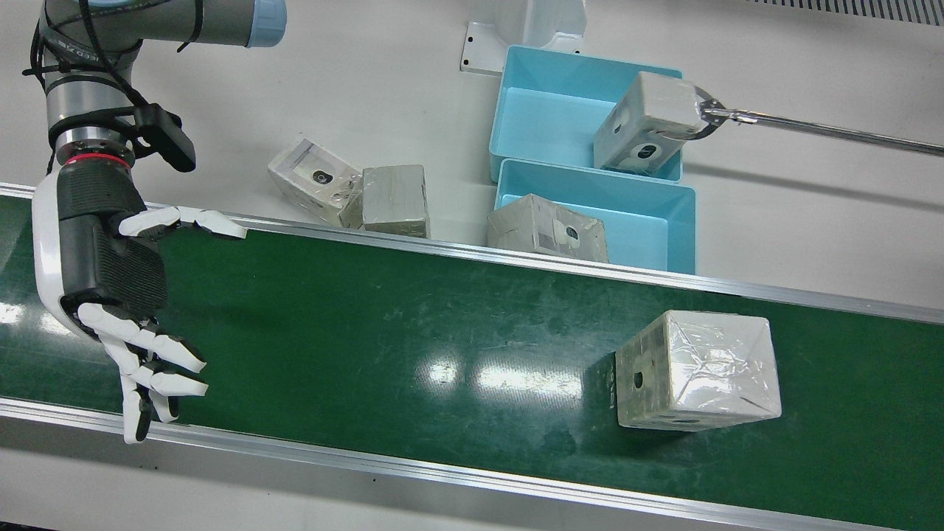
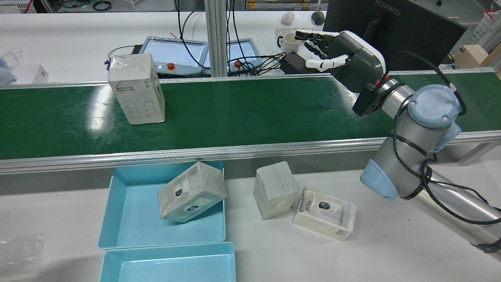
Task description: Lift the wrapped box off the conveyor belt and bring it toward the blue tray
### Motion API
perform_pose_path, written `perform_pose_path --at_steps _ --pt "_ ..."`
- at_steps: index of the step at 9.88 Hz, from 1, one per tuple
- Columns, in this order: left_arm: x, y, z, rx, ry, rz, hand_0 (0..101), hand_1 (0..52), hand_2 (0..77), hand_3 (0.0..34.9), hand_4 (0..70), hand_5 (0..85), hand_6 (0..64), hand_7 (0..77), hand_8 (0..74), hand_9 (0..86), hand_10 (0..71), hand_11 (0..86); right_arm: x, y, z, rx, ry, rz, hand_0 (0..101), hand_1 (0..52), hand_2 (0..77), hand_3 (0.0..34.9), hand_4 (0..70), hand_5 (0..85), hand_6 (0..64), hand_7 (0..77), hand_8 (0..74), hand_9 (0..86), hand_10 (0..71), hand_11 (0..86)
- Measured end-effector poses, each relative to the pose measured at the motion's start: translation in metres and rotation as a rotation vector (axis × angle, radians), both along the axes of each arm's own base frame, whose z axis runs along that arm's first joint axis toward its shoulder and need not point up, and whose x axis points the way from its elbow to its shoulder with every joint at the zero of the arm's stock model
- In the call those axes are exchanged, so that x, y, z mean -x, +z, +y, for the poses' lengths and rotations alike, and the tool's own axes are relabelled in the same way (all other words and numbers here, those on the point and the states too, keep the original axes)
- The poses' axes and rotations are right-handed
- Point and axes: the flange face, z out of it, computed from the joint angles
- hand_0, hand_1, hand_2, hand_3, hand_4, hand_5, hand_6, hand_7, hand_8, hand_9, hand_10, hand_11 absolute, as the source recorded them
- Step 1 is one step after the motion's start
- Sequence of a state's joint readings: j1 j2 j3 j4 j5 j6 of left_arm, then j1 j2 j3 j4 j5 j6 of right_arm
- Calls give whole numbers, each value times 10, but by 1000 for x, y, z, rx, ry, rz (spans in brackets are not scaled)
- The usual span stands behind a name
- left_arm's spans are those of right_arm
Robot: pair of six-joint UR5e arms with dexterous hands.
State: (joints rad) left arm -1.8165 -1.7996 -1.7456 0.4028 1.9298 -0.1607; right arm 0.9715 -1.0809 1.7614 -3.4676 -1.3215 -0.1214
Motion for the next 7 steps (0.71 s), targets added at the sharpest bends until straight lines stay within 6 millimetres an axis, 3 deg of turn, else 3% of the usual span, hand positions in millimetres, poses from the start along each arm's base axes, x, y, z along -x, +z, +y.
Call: perform_pose_path --at_steps 2,3,4,6,7 --pt "0 0 0 0 0 0 0 0 11 0 0 5 0 5 5 0 5 0 1 -2 -1 -3 2 4 479 147 224 0 447 22 93 229 5 27 33 87" --pt "0 0 0 0 0 0 0 0 11 0 0 5 0 5 5 0 0 0 2 -2 -2 -4 3 7 467 120 196 0 415 38 87 224 5 27 54 87" --pt "0 0 0 0 0 0 0 0 11 0 0 5 0 5 5 0 0 0 4 -1 -1 -3 3 9 451 98 136 36 300 33 33 196 5 27 54 82" --pt "0 0 0 0 0 0 0 0 5 0 0 5 0 5 5 5 0 0 16 2 1 5 -8 12 448 98 136 52 300 33 33 196 5 27 44 65" --pt "0 0 0 0 0 0 0 0 5 0 0 5 0 5 5 5 5 0 23 5 3 9 -14 19 449 98 136 79 300 38 33 196 5 27 44 65"
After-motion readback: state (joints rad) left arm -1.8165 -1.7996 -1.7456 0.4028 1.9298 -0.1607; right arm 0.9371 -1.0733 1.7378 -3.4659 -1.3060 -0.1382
